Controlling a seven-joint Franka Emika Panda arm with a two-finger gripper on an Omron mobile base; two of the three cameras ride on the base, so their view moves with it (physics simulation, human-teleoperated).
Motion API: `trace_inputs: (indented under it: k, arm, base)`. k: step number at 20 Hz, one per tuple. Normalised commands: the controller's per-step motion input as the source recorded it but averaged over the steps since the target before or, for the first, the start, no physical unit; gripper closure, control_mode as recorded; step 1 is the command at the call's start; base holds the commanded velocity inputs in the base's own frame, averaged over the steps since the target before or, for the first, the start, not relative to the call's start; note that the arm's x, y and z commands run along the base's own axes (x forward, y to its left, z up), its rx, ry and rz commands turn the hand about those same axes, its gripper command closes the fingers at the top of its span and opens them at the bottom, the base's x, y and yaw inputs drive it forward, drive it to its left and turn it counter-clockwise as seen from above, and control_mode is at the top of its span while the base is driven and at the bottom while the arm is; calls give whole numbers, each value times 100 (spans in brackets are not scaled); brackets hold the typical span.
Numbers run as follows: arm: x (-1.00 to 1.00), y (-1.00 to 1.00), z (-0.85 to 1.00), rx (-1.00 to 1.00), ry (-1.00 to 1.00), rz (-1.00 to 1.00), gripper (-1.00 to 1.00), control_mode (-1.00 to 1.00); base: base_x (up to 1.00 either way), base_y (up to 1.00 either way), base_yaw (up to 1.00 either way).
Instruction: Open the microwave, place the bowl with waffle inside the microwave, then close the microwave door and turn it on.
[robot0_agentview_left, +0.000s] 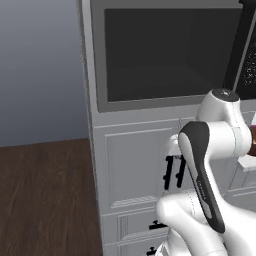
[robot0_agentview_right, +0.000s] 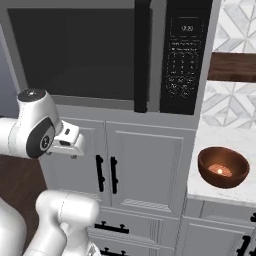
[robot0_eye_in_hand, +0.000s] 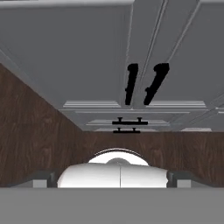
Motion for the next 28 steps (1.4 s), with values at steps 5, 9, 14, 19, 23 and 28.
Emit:
trace_inputs:
  k: [5,9,14,19,23,28]
  arm:
    - [0,0,0,0,0,0,-100,100]
    - [0,0,0,0,0,0,-100,100]
    - [0,0,0,0,0,0,-100,100]
    - [0,0,0,0,0,0,-100,100]
    - [0,0,0,0,0,0,-100,100]
    - [0,0,0,0,0,0,-100,100]
  base:
    - [-20,-53,0]
    - [-18,-59,0]
    - [-22,-68,2]
    - [-21,-68,7]
    - [-6,-49,15]
    - [0,-25,27]
